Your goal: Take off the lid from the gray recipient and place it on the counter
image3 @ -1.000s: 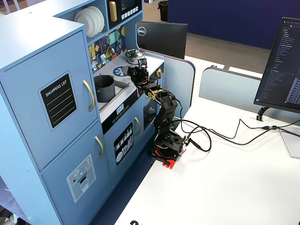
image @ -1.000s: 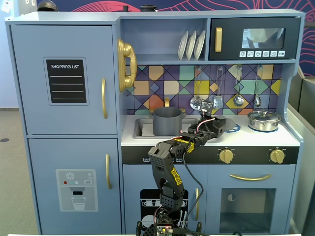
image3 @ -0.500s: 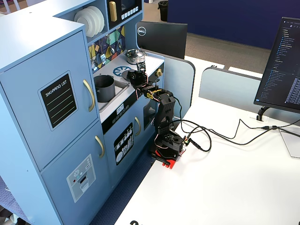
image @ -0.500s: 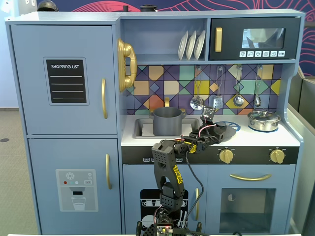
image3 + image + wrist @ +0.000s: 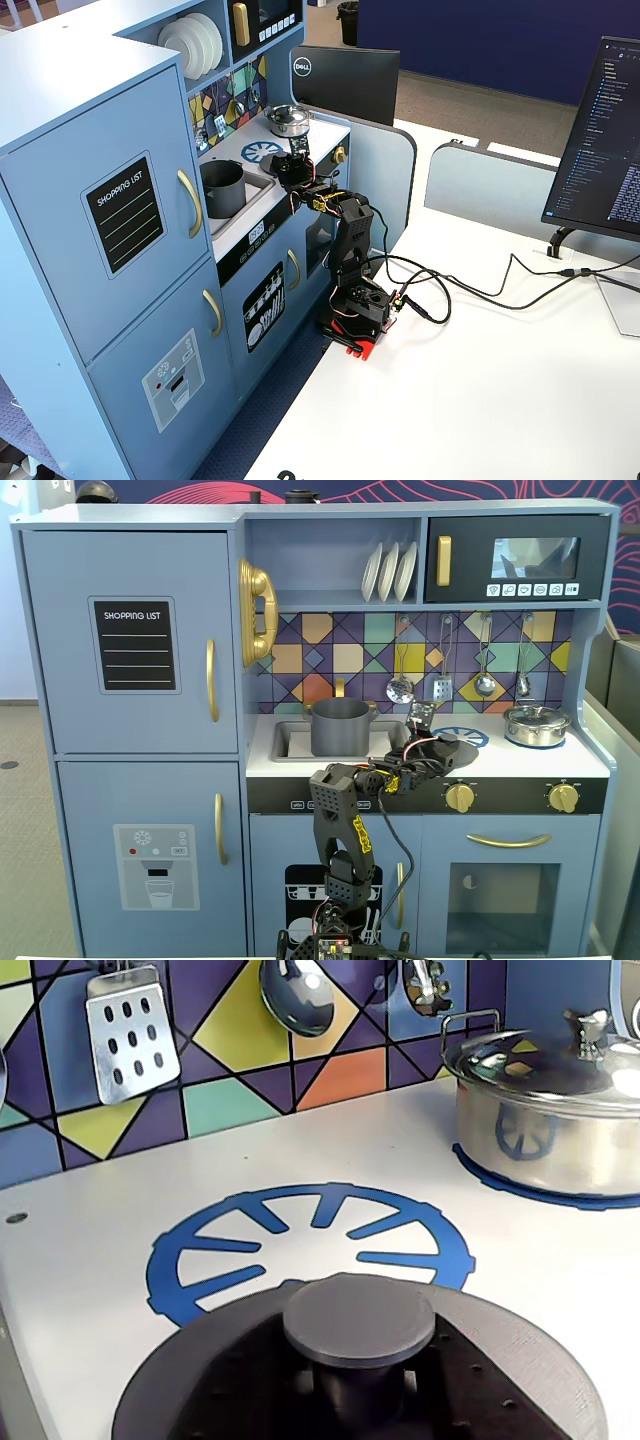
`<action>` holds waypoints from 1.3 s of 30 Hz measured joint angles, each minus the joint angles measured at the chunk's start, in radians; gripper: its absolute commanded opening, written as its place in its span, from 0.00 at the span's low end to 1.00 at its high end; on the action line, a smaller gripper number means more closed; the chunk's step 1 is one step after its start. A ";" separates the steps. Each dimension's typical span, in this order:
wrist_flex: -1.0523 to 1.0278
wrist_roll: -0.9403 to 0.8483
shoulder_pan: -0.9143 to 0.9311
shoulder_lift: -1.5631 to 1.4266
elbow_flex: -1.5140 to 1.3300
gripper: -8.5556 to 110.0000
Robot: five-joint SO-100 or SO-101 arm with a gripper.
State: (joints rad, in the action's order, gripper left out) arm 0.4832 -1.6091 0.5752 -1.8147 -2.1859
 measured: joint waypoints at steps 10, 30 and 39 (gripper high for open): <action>-0.063 -0.051 0.003 -0.011 0.005 0.25; -0.132 -0.018 0.055 -0.132 -0.002 0.27; -0.287 -0.017 0.006 -0.356 -0.029 0.21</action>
State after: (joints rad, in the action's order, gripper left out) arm 0.1963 -1.6260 0.5814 -2.1706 -2.2151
